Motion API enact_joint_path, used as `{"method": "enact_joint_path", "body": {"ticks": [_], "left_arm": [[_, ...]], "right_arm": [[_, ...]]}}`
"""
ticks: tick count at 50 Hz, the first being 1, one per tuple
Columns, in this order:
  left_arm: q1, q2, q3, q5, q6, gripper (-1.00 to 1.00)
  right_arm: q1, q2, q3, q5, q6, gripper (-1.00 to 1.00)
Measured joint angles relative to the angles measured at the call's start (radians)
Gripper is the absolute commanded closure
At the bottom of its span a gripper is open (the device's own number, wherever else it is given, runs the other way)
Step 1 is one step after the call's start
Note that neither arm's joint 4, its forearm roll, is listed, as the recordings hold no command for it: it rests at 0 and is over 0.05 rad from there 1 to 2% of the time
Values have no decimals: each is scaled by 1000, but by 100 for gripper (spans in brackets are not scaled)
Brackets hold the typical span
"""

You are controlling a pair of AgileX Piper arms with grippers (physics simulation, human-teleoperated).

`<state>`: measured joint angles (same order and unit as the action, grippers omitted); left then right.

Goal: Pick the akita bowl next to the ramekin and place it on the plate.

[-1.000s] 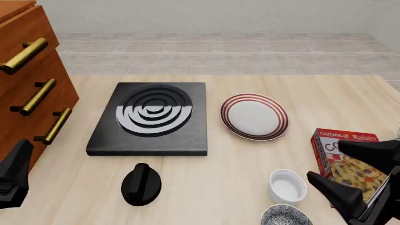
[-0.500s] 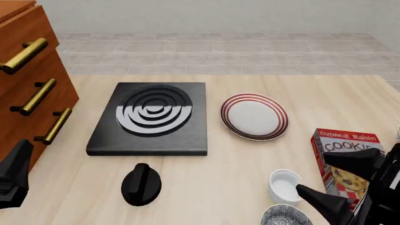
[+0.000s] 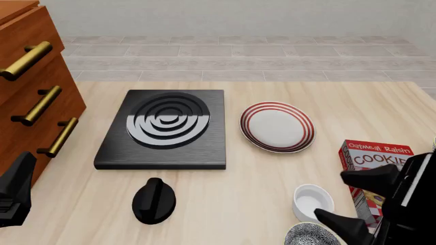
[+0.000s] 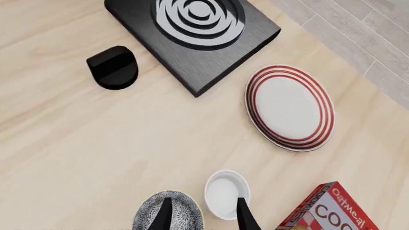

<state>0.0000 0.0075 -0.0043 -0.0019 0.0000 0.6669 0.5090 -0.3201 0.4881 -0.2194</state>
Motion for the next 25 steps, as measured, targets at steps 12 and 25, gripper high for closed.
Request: {"method": "enact_joint_path", "body": {"ticks": [12, 25], "left_arm": [[0, 0, 0, 0, 0, -100], [0, 0, 0, 0, 0, -100]], "right_arm": [[10, 30, -2, 2, -9, -100], [18, 42, 8, 13, -11, -100]]}}
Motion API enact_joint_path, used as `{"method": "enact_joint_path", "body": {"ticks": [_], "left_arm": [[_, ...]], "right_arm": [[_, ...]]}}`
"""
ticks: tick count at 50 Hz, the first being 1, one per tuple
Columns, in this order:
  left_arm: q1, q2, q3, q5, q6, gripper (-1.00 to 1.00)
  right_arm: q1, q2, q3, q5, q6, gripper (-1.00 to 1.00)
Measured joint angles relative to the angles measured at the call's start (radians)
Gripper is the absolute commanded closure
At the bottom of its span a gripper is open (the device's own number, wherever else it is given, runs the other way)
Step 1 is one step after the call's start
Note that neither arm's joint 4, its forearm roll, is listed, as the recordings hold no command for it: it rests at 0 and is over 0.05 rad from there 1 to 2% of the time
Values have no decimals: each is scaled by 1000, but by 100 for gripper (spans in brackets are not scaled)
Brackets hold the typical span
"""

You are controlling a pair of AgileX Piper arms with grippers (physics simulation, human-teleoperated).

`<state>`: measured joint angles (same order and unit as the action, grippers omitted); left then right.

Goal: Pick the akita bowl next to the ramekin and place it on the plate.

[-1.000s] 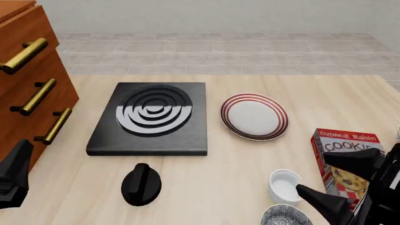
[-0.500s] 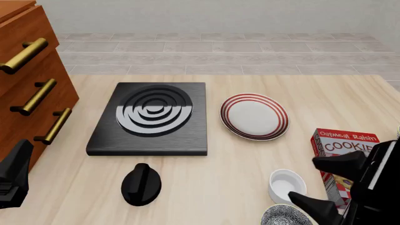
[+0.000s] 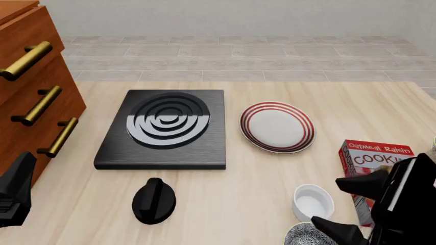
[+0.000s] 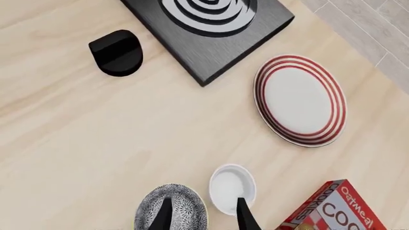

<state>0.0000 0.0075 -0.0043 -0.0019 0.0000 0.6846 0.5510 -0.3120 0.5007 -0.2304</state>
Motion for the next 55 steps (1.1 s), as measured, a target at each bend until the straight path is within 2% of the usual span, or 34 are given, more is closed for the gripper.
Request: {"method": "enact_joint_path", "body": {"ticks": [28, 55], "left_arm": [[0, 0, 0, 0, 0, -100], [0, 0, 0, 0, 0, -100]], "right_arm": [[-21, 1, 0, 62, -21, -100], [-46, 110, 6, 8, 17, -100]]}}
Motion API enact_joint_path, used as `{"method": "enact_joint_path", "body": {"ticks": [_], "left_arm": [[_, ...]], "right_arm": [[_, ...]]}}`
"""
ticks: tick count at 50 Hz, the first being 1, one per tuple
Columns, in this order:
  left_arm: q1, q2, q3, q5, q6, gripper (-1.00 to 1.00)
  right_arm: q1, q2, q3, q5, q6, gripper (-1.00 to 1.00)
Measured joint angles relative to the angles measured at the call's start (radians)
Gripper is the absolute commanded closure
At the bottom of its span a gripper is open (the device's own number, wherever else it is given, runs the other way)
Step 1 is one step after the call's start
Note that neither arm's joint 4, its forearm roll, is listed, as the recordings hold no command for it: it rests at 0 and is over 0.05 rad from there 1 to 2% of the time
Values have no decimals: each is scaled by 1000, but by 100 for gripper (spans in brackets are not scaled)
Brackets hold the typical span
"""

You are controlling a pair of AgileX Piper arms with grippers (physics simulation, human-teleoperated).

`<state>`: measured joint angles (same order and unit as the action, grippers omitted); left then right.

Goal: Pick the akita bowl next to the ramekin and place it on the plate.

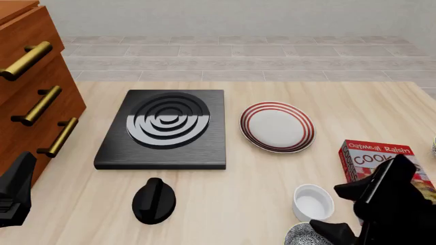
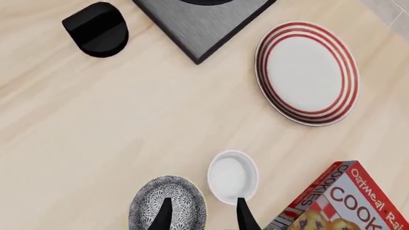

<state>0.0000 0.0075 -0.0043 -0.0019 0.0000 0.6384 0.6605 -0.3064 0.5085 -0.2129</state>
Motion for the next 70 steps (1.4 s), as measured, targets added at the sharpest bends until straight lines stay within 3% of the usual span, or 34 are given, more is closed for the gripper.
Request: {"method": "enact_joint_path", "body": {"ticks": [31, 50, 70], "left_arm": [[0, 0, 0, 0, 0, -100], [0, 0, 0, 0, 0, -100], [0, 0, 0, 0, 0, -100]], "right_arm": [[-23, -39, 57, 42, 27, -100], [-40, -176, 113, 137, 41, -100], [-49, -174, 161, 98, 58, -100]]}}
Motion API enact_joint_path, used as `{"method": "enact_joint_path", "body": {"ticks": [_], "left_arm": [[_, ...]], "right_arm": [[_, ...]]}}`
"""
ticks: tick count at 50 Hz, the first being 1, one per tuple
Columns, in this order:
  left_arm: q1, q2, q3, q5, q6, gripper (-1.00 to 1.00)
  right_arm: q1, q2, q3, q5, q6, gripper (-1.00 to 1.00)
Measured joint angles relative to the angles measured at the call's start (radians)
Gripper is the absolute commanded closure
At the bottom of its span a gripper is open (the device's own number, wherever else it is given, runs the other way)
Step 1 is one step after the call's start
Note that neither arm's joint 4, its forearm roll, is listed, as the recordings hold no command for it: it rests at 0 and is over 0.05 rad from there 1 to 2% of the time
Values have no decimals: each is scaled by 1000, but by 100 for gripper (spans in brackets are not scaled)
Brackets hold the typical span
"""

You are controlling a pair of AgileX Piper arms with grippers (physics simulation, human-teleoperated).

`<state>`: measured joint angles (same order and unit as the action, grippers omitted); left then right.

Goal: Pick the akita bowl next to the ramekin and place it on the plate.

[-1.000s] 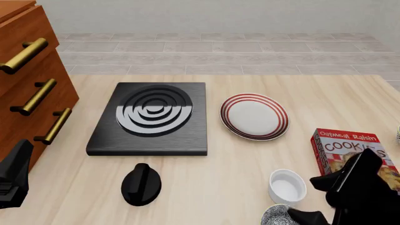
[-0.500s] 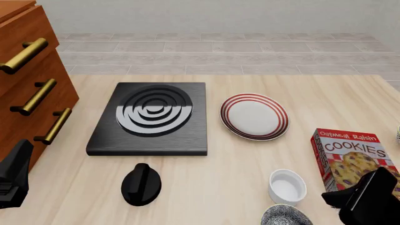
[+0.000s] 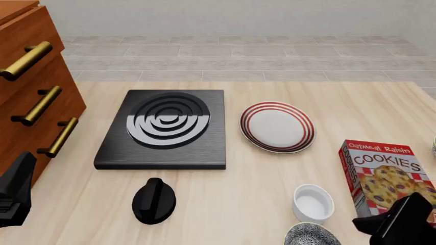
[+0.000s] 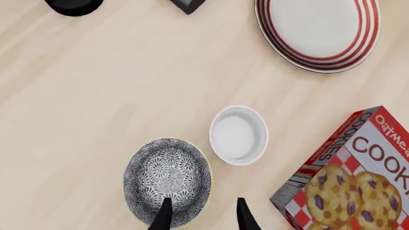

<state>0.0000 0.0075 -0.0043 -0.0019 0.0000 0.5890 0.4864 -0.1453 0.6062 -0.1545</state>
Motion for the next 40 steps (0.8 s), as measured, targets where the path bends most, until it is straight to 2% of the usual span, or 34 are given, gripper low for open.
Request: {"method": "enact_joint_path", "body": {"ticks": [40], "left_arm": [[0, 0, 0, 0, 0, -100]], "right_arm": [[-24, 140, 72, -188, 7, -100]]}}
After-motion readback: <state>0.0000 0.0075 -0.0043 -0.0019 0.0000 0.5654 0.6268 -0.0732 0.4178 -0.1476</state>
